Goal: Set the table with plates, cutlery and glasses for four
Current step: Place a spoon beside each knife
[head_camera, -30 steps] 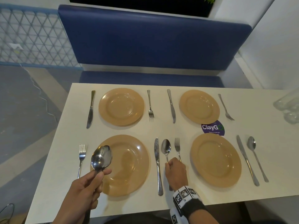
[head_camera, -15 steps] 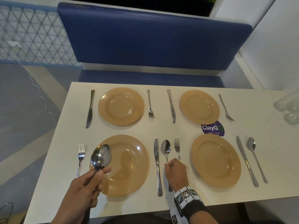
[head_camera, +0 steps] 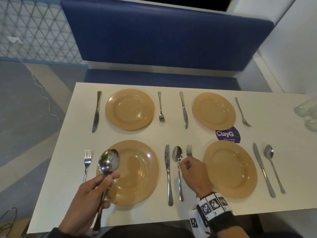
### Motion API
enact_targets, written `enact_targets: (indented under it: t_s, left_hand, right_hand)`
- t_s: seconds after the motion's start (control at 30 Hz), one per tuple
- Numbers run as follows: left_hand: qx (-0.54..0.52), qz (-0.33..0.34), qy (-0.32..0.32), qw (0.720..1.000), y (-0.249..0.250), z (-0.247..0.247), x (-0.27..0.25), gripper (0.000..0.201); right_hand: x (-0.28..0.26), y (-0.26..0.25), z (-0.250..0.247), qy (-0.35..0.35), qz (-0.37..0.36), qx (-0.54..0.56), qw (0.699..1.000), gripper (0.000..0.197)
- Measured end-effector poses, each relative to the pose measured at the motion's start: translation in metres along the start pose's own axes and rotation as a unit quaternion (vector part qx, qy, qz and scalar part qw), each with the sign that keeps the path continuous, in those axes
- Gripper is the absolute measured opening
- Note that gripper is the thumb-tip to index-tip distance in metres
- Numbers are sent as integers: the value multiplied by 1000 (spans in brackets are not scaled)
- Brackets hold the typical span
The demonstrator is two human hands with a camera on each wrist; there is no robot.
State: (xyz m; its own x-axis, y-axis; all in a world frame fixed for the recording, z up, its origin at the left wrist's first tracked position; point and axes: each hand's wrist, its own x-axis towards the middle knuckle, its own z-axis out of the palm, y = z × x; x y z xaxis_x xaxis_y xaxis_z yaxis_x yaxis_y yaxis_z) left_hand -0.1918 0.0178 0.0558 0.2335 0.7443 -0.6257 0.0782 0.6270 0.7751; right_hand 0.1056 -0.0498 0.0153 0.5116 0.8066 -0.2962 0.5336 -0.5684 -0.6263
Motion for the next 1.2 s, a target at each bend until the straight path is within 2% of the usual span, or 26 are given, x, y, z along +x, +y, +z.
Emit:
enact_targets:
  t_s: [0.07,0.1,0.17,0.2,0.23,0.3,0.5,0.57,0.63,0.7,0.77,0.83,0.9,1.03,1.1,1.13,1.2]
  left_hand:
    - [-22,-36,-9,999,1,9,0,25]
    - [-42,-49,-12,998,2,14,0,26]
    - [-87,-70,-15,994,1,24,0,28]
    - [-112,-74,-12,991,0,29,0,29]
    - [-138,-76,-4,987,-1,34,0,32]
    - [-168,-73,23,983,-2,42,-3,33]
    - [-189,0,106,976,-6,56,-22,28]
    - [-196,22,169,966,-10,59,-26,30]
    - [-214,25,224,950,-9,52,-27,34]
    - [-263,2,226,938,-5,36,-26,43]
    - [-303,-38,183,934,8,19,-25,57]
    - [-271,-77,123,952,24,7,-26,65]
    - [-208,-105,59,971,39,0,-27,59]
    - [-158,-111,-48,980,58,-12,-16,36]
    - [-131,-86,-62,986,63,-15,-5,37]
    - [-108,-66,-56,990,66,-15,0,39]
    - [-49,-22,-47,997,72,-12,7,26]
  right_hand:
    - [-9,-34,13,-111,-47,2,993,12]
    - [-14,-53,21,-184,-79,3,980,12]
    - [-26,-85,39,-316,-157,10,935,22]
    - [-31,-97,47,-355,-187,22,916,25]
    - [-35,-104,53,-370,-204,39,905,25]
    - [-36,-107,59,-355,-223,57,906,22]
    - [-28,-93,40,-351,-206,101,908,23]
    - [-27,-95,34,-350,-230,94,903,20]
    - [-27,-101,31,-374,-223,115,893,7]
    - [-26,-106,28,-392,-233,122,882,12]
    - [-19,-111,28,-376,-292,76,876,13]
    - [-7,-117,29,-317,-383,-2,868,17]
    - [5,-125,32,-232,-443,-35,865,20]
    - [20,-148,38,-108,-500,-56,858,22]
    - [24,-154,40,-52,-494,-51,867,27]
    - [25,-155,40,-19,-472,-26,881,32]
    - [25,-156,37,49,-374,63,924,36]
